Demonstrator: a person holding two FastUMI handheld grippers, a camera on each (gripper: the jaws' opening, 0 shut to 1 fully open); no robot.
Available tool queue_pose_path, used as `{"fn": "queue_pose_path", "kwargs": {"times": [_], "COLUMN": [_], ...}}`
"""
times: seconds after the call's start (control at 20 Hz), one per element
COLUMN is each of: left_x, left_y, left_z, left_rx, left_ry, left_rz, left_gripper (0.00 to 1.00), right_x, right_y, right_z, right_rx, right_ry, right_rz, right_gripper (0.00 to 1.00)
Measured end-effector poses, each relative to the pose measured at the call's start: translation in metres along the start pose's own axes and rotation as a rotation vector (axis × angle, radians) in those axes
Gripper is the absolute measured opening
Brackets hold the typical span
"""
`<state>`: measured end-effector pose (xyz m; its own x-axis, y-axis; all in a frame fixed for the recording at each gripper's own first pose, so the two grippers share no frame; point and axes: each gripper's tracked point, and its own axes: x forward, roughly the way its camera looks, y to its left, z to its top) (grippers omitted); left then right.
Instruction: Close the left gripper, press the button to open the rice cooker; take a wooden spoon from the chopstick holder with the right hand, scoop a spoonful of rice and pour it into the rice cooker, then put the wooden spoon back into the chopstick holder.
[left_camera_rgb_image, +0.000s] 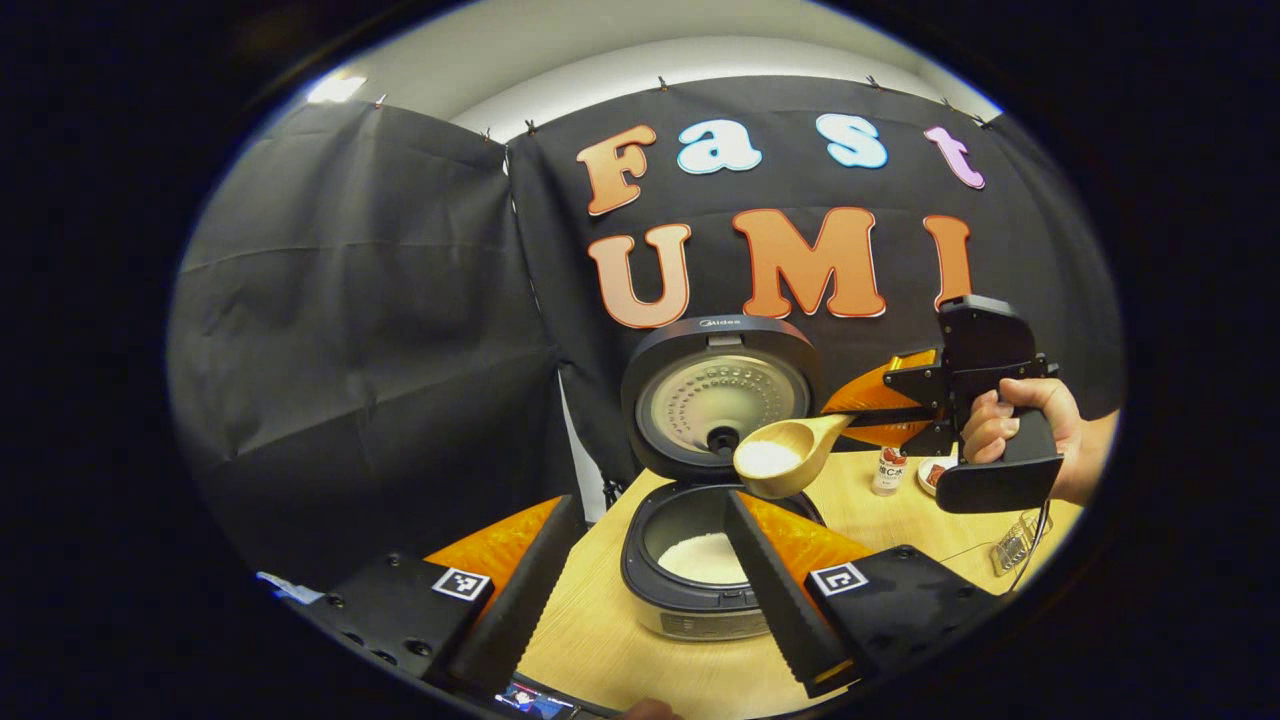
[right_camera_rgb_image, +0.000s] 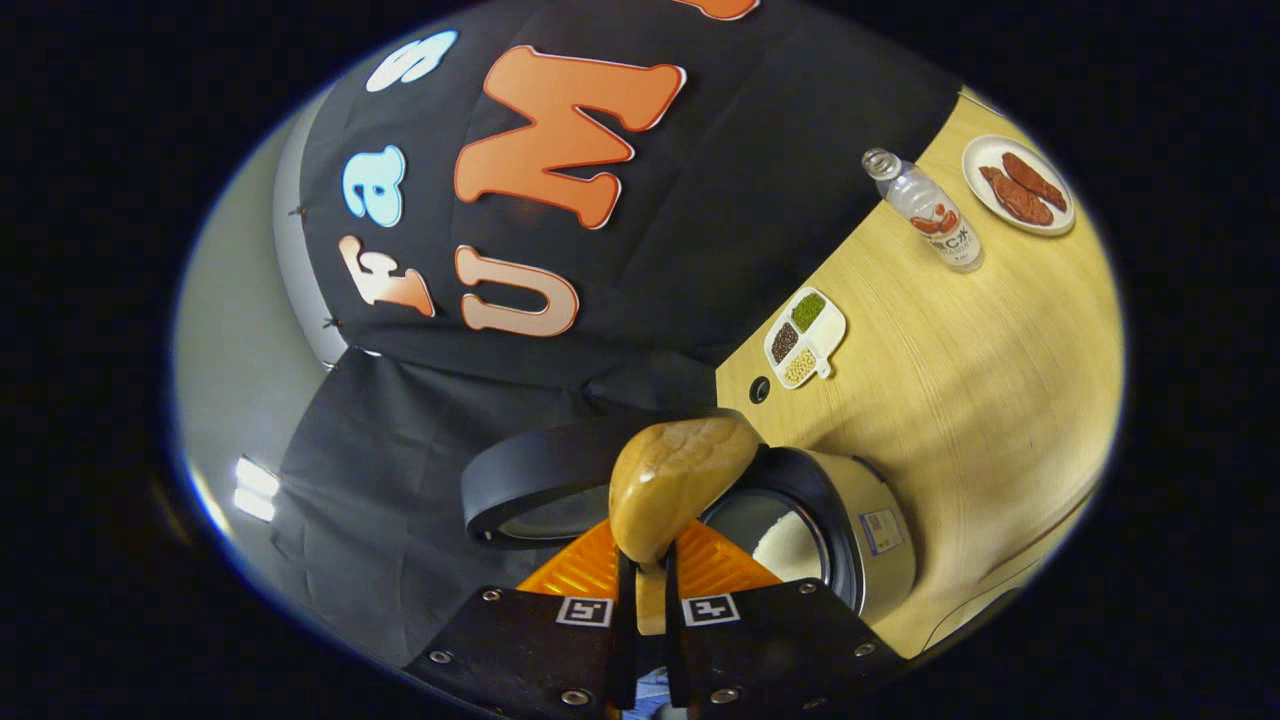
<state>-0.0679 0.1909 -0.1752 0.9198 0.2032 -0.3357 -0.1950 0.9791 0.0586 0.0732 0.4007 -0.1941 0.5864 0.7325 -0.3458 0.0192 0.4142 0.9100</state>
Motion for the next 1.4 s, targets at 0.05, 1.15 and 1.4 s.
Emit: {"fn": "queue_pose_path", "kwargs": {"times": [0.05, 1.15, 1.4], "left_x": [0.003, 0.008, 0.005], "left_y": [0.002, 0.022, 0.019], "left_z": [0.000, -0.017, -0.022], "left_rx": [0.007, -0.034, -0.047], "left_ry": [-0.002, 0.062, 0.075], "left_rz": [0.001, 0.050, 0.053], "left_gripper": [1.00, 1.00, 1.00], "right_x": [0.000, 0.020, 0.023], "right_y": [-0.002, 0.026, 0.023], "right_z": [-0.001, -0.010, -0.014], "right_rx": [-0.025, -0.710, -0.820], "right_ry": [-0.001, -0.059, -0.036], "right_rz": [-0.010, -0.124, -0.152], "right_gripper": [0.11, 0.11, 0.11]}}
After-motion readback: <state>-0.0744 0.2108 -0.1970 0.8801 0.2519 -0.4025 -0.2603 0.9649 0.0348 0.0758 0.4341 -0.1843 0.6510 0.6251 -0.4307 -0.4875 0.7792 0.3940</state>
